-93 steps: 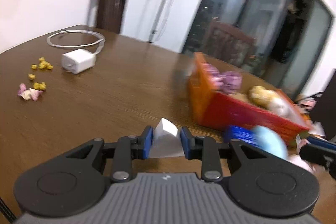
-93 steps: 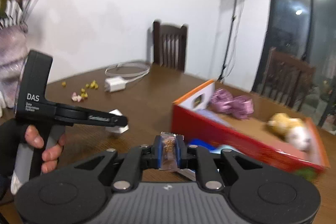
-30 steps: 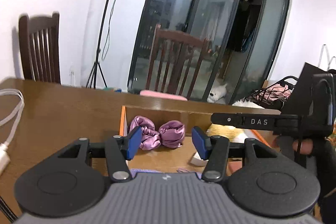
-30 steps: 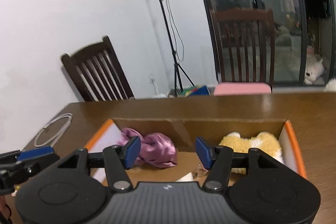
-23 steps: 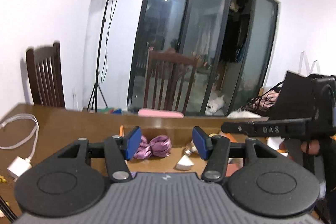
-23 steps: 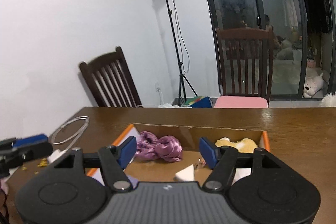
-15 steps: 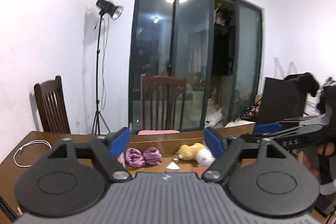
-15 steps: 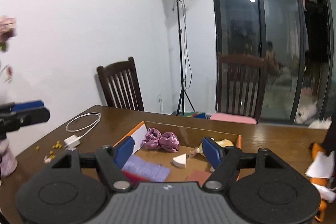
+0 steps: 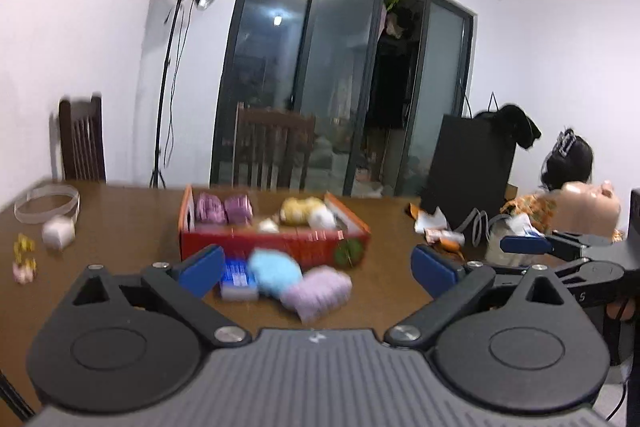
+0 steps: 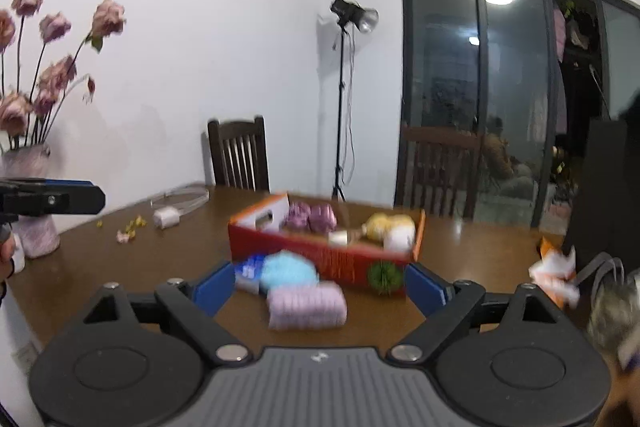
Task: Organize soft objects
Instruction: 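Move both tools toward the lavender folded towel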
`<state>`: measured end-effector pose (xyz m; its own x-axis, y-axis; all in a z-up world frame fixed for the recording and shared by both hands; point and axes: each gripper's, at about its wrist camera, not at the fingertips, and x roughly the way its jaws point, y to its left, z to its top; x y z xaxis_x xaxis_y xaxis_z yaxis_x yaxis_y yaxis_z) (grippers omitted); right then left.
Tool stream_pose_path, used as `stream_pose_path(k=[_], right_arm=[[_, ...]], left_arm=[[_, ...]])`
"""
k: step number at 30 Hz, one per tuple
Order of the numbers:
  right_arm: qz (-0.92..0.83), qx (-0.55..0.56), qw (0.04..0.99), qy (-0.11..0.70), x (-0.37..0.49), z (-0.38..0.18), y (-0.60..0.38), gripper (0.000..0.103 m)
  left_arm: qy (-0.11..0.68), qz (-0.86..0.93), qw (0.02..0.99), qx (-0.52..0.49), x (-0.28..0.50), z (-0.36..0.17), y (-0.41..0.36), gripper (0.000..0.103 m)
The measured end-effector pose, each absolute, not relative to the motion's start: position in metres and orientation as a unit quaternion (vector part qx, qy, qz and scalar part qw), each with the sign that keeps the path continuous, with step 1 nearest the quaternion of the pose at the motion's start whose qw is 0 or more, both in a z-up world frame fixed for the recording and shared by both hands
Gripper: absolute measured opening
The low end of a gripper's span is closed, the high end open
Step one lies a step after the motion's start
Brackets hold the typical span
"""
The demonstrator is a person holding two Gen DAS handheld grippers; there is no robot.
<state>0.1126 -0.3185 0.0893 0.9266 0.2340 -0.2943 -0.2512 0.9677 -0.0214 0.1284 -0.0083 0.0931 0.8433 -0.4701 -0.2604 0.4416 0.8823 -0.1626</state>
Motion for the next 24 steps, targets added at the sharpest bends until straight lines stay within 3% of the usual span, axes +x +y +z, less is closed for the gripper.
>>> stream_pose_path(k=[9,21,24], right_arm=[[0.100,0.007,0.979,0.177,0.063,0.048,-0.325,0.092],[0.106,0.013,0.974,0.199,0.100,0.025,-0.315,0.091],[0.106,0.018,0.971,0.216,0.123,0.015,-0.314,0.090]], left_arm=[[0.175,-0.227,0.956,-0.062,0.105,0.069,0.009,0.102],[0.200,-0.205,0.955,-0.077,0.148,0.047,0.000,0.101],[0.228,-0.183,0.953,-0.083,0.178,0.041,-0.011,0.087]])
